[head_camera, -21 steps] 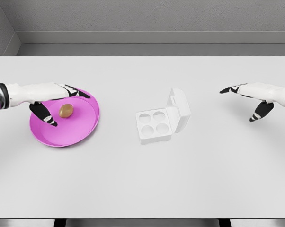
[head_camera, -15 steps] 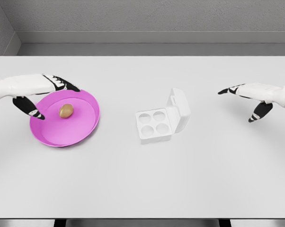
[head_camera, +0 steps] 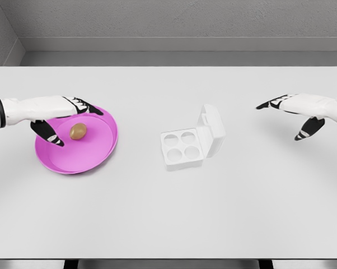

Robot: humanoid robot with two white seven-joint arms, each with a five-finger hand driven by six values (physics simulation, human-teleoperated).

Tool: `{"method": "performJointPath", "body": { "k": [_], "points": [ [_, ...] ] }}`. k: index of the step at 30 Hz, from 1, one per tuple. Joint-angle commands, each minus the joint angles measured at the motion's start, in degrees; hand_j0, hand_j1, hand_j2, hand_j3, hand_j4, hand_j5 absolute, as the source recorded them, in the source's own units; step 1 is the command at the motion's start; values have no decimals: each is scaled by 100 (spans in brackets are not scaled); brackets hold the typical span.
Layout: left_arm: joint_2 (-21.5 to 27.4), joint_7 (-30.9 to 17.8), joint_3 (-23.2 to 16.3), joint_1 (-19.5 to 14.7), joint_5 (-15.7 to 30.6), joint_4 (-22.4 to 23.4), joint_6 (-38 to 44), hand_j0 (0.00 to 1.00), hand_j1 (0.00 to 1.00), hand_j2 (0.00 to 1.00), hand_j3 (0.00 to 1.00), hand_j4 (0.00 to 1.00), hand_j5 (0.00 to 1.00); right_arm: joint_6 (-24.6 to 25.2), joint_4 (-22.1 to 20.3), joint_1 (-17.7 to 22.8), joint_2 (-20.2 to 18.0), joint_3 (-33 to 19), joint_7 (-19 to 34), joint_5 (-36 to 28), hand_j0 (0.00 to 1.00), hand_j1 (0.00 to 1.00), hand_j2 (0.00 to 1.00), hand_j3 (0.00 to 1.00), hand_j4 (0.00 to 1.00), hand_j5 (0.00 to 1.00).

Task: Pack egg into the box and close the box lid

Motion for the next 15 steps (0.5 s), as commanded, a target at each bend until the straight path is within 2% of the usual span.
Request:
{"method": "performJointPath", "body": {
  "k": [1,5,12,14,15],
  "points": [
    [-86,2,6,0,24,160,-8,100,100,100,100,100,100,1,46,0,-2,6,-2,-18,100,100,100,100,100,100],
    [-244,2,15,0,24,450,1,100,100,100,100,100,100,-8,-6,-18,7,32,-2,-18,100,100,100,100,100,100],
    [-253,2,15,0,32,564,10,100,100,100,100,100,100,-43,-68,-9,77,50,-2,-18,100,100,100,100,100,100],
    [-323,2,24,0,32,573,18,100,100,100,100,100,100,-702,-50,17,59,41,-2,-26,100,100,100,100,100,100],
    [-332,2,24,0,32,581,10,100,100,100,100,100,100,-817,-42,18,51,41,-2,-18,100,100,100,100,100,100]
  ]
}}
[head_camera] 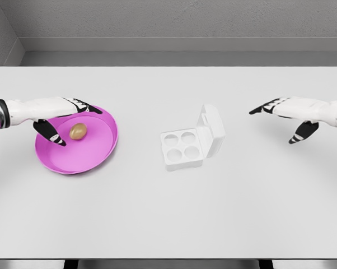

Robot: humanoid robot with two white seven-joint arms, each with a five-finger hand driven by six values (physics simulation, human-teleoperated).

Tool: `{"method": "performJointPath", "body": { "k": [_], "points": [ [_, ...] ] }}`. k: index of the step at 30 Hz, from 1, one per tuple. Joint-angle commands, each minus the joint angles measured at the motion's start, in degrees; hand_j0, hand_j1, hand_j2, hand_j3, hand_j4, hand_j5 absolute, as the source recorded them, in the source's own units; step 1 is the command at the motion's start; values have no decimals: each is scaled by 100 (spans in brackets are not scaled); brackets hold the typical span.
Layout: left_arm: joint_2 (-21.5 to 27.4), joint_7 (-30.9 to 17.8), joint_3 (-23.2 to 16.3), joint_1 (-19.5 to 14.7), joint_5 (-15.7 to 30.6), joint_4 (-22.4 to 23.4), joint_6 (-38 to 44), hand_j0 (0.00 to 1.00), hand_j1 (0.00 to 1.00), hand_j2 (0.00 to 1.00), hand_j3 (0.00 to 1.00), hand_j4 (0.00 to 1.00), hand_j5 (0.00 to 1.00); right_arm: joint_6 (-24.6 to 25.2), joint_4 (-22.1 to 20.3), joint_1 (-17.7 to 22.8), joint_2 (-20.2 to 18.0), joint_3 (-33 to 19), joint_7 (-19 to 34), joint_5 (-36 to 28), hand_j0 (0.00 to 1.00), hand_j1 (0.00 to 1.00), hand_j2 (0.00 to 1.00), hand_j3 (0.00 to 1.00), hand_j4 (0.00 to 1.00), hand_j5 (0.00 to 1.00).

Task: Pack egg into the box and close the box lid

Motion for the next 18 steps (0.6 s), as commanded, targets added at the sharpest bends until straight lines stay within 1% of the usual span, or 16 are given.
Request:
{"method": "performJointPath", "body": {
  "k": [1,3,14,18],
  "points": [
    [-32,2,7,0,33,36,21,100,100,100,100,100,100,-344,2,0,-25,-4,-2,-20,100,100,100,100,100,100],
    [-102,2,-2,0,33,185,12,100,100,100,100,100,100,-352,2,9,-43,-4,-2,-20,100,100,100,100,100,100],
    [-120,2,-64,9,24,212,30,100,100,100,100,100,100,-335,-15,0,-113,66,-2,-20,100,100,100,100,100,100],
    [-199,2,-11,9,24,405,21,100,100,100,100,100,100,-335,-6,0,-113,66,-2,-20,100,100,100,100,100,100]
  ]
}}
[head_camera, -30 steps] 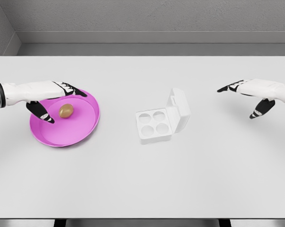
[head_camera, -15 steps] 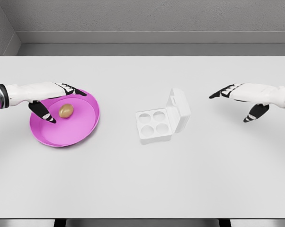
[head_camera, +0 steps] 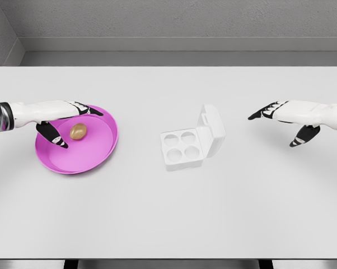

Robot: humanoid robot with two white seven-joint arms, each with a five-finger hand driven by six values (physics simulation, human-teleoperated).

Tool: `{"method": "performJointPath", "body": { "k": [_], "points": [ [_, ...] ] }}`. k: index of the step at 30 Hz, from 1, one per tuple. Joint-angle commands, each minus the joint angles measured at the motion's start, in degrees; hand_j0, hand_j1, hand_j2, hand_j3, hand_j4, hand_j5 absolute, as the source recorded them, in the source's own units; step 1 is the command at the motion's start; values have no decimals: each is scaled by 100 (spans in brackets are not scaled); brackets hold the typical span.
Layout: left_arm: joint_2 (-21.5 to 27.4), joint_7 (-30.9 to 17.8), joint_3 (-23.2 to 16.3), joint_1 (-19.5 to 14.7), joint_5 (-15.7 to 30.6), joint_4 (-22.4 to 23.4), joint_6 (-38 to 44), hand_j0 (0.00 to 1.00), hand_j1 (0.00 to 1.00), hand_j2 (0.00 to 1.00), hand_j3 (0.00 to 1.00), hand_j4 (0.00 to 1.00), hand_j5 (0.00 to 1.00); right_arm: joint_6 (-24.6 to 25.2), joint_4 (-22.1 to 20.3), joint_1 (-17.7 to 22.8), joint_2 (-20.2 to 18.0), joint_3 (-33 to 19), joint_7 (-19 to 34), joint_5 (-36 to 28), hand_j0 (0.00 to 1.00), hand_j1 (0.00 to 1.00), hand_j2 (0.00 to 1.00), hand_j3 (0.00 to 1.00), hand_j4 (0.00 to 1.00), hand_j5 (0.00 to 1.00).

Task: Pack egg into the box and close the box lid

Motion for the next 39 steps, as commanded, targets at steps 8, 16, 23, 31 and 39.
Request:
{"method": "performJointPath", "body": {
  "k": [8,16,23,31,39],
  "points": [
    [-45,2,22,0,32,220,10,100,100,100,100,100,100,5,0,0,-16,20,-2,-34,100,100,100,100,100,100],
    [-80,2,31,0,32,220,11,100,100,100,100,100,100,-4,-17,0,-25,28,-2,-34,100,100,100,100,100,100],
    [-159,2,13,9,23,378,11,100,100,100,100,100,100,-4,-17,-9,-69,28,-2,-34,100,100,100,100,100,100],
    [-168,2,5,9,23,378,11,100,100,100,100,100,100,-4,-9,-9,-104,143,-2,-34,100,100,100,100,100,100],
    [-168,2,13,70,23,378,11,100,100,100,100,100,100,-4,-9,-9,-113,143,-2,-34,100,100,100,100,100,100]
  ]
}}
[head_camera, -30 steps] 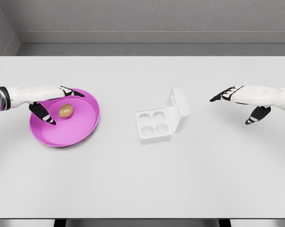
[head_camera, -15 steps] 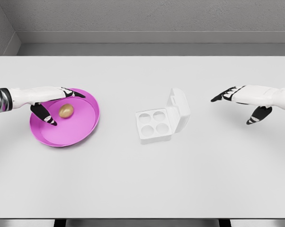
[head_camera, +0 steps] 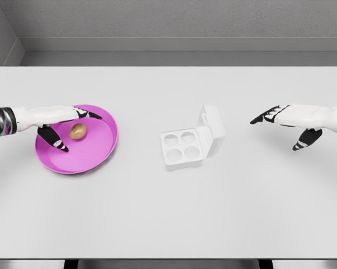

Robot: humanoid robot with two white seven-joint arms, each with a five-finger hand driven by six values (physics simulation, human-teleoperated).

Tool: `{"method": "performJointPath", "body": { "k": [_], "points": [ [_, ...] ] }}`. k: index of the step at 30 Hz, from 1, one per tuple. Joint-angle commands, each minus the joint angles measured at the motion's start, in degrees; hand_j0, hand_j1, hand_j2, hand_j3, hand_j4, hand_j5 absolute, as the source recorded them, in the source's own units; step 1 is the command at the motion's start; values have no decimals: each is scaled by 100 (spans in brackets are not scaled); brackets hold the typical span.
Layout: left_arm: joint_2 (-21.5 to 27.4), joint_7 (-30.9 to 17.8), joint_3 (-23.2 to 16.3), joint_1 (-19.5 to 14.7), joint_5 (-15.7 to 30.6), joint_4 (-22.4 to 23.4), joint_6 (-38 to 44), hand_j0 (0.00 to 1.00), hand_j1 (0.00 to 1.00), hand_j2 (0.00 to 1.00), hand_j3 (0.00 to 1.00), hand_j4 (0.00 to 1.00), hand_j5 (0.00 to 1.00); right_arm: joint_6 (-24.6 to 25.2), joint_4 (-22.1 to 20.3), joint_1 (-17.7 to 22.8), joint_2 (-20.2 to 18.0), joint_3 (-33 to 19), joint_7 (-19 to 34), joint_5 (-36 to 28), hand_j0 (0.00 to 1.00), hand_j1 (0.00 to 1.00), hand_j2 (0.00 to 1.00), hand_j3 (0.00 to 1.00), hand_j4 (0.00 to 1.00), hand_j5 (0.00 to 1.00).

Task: Pack egg into the box and close the box lid

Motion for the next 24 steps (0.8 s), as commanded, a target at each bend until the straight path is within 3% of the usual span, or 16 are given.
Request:
{"method": "performJointPath", "body": {
  "k": [1,7,24],
  "points": [
    [6,2,22,0,36,2,12,100,100,100,100,100,100,11,-1,0,-8,-1,-2,-25,100,100,100,100,100,100],
    [6,2,30,26,36,2,21,100,100,100,100,100,100,11,-1,0,-8,-1,-2,-25,100,100,100,100,100,100],
    [6,2,-14,105,54,64,3,53,53,53,53,53,53,3,-19,0,-8,-1,-2,-17,100,100,100,100,100,100]
  ]
}}
